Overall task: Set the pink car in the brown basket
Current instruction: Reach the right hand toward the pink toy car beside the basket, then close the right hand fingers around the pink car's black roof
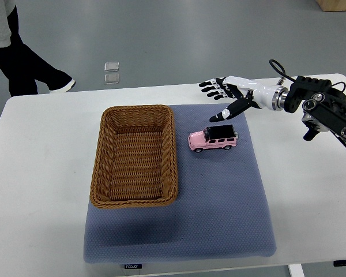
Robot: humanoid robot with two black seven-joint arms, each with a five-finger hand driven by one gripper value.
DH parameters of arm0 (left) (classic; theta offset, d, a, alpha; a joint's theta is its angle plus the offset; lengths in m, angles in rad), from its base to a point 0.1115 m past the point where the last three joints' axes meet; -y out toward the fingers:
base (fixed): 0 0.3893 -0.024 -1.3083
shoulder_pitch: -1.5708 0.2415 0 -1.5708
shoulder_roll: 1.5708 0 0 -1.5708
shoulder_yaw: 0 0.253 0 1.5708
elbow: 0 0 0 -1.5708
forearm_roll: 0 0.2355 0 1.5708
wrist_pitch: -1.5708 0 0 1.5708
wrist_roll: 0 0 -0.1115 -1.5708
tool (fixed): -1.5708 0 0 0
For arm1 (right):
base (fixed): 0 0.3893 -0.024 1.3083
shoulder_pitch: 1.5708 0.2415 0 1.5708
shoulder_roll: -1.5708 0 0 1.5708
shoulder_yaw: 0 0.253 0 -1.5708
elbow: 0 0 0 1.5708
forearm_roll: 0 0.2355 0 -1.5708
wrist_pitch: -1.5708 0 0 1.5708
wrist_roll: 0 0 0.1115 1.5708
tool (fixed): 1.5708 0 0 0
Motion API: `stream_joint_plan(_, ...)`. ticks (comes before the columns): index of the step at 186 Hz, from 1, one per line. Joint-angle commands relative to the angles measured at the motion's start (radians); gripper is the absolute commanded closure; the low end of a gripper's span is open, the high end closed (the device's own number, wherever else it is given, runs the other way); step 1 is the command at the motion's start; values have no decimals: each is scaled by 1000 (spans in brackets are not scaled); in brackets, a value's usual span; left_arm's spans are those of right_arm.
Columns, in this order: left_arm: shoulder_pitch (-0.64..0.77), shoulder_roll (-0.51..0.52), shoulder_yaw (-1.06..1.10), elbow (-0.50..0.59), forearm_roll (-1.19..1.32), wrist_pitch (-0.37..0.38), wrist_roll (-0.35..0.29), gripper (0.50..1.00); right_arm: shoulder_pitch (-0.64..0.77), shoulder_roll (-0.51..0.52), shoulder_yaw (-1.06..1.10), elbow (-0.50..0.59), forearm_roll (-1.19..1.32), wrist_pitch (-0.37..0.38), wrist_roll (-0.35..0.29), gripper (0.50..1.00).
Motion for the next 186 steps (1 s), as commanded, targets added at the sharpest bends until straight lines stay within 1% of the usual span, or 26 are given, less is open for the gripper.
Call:
stream_joint_plan(1,0,0,0,0,0,-3,0,500,27,-15,-73,5,-105,-34,1,587)
stream_joint_plan(18,0,0,0,0,0,-3,0,500,32,-18,-112,7,-111,-73,1,587)
stream_joint_plan(66,0,0,-1,2,0,-1,0,500,-22,24,-115,11,-112,-116,1,589)
stream_joint_plan(110,3,0,-3,5,-2,-3,0,500,-57,41,-115,16,-114,-117,1,589)
stream_joint_plan(131,3,0,-1,2,0,-1,0,500,-67,48,-116,16,-117,-125,2,603)
stream_joint_plan(140,3,0,-1,2,-2,-3,0,500,-70,47,-124,16,-117,-131,2,632)
stream_joint_plan(154,3,0,-1,2,0,-3,0,500,-73,47,-129,16,-120,-137,2,656)
stream_joint_plan(155,3,0,-1,2,0,-3,0,500,-73,47,-129,16,-120,-139,2,666)
stream_joint_plan(171,3,0,-3,2,0,-3,0,500,-74,47,-132,16,-120,-140,4,720)
stream_joint_plan(172,3,0,-3,2,-2,-1,0,500,-76,47,-132,16,-120,-140,4,732)
stream_joint_plan(173,3,0,-3,2,-2,-1,0,500,-76,47,-132,16,-120,-140,4,732)
stream_joint_plan(174,3,0,-1,2,0,-3,0,500,-76,47,-133,16,-120,-142,4,746)
stream_joint_plan(175,3,0,-1,2,0,-3,0,500,-76,47,-133,16,-120,-142,4,746)
stream_joint_plan(176,3,0,-3,2,0,-1,0,500,-76,48,-135,16,-120,-145,5,760)
stream_joint_plan(177,3,0,-3,2,0,-1,0,500,-76,48,-135,16,-120,-145,6,760)
stream_joint_plan(178,3,0,-1,2,-2,-3,0,500,-76,47,-138,16,-120,-146,6,775)
stream_joint_plan(186,3,0,-3,2,0,-3,0,500,-76,47,-147,16,-120,-159,7,799)
